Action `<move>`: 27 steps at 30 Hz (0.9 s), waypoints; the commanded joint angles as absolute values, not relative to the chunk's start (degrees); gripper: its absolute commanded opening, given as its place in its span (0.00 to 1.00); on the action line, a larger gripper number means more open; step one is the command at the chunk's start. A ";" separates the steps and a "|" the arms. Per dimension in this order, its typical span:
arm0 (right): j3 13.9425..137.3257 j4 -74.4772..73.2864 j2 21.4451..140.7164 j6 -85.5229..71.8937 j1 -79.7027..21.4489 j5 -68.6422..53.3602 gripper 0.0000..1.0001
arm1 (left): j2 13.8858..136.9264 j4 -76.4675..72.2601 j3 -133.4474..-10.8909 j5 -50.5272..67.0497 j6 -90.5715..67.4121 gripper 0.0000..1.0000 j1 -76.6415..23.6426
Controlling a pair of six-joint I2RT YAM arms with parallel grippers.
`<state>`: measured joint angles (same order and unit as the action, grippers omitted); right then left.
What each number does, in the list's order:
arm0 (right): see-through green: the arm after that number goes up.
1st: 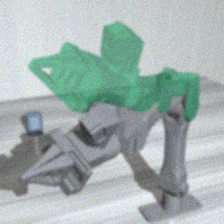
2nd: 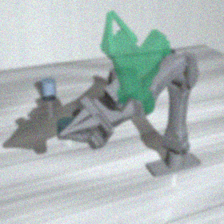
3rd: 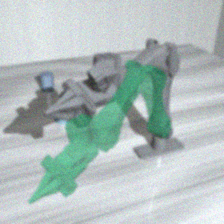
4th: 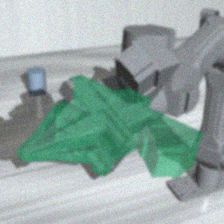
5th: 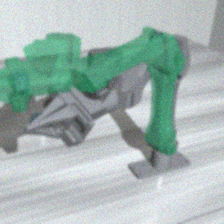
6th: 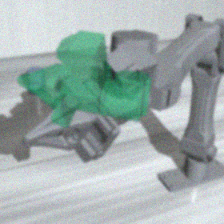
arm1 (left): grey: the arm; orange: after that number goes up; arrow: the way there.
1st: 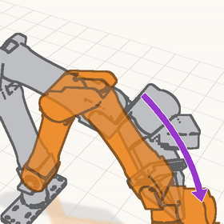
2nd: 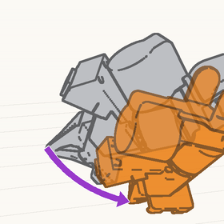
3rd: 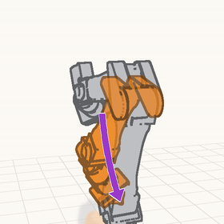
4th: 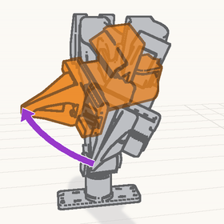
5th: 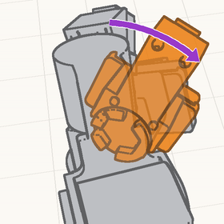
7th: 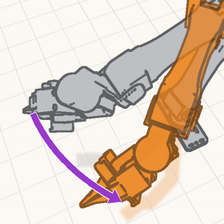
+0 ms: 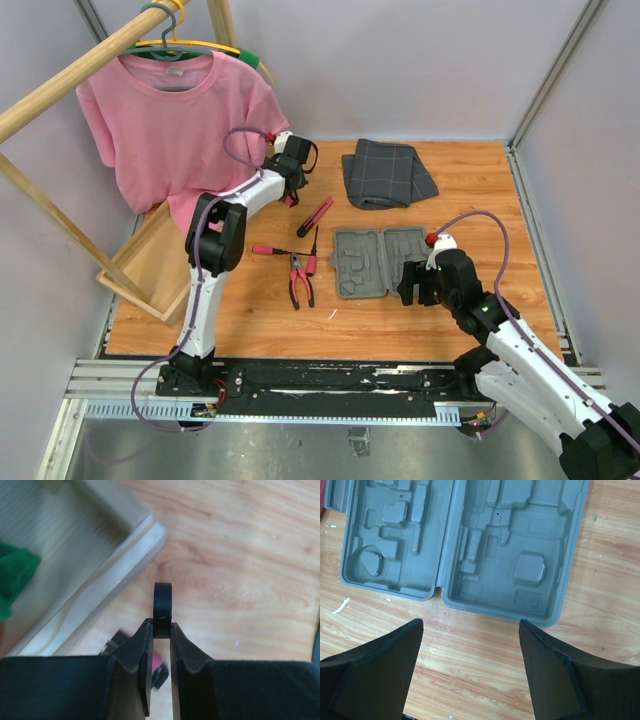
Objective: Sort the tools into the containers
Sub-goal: Pick up the engineering item from the center of the board.
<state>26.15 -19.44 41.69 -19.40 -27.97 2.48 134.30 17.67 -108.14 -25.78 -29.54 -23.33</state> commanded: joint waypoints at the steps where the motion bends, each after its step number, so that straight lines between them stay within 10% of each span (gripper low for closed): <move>1: 26.89 -19.91 39.44 -19.14 -26.28 1.91 0.79 | 121.28 12.90 -100.09 -24.79 -28.79 0.01 -24.27; 27: 19.73 19.01 21.78 -5.68 -26.47 -15.80 0.86 | 72.23 4.98 -61.24 27.95 -26.85 0.00 -27.96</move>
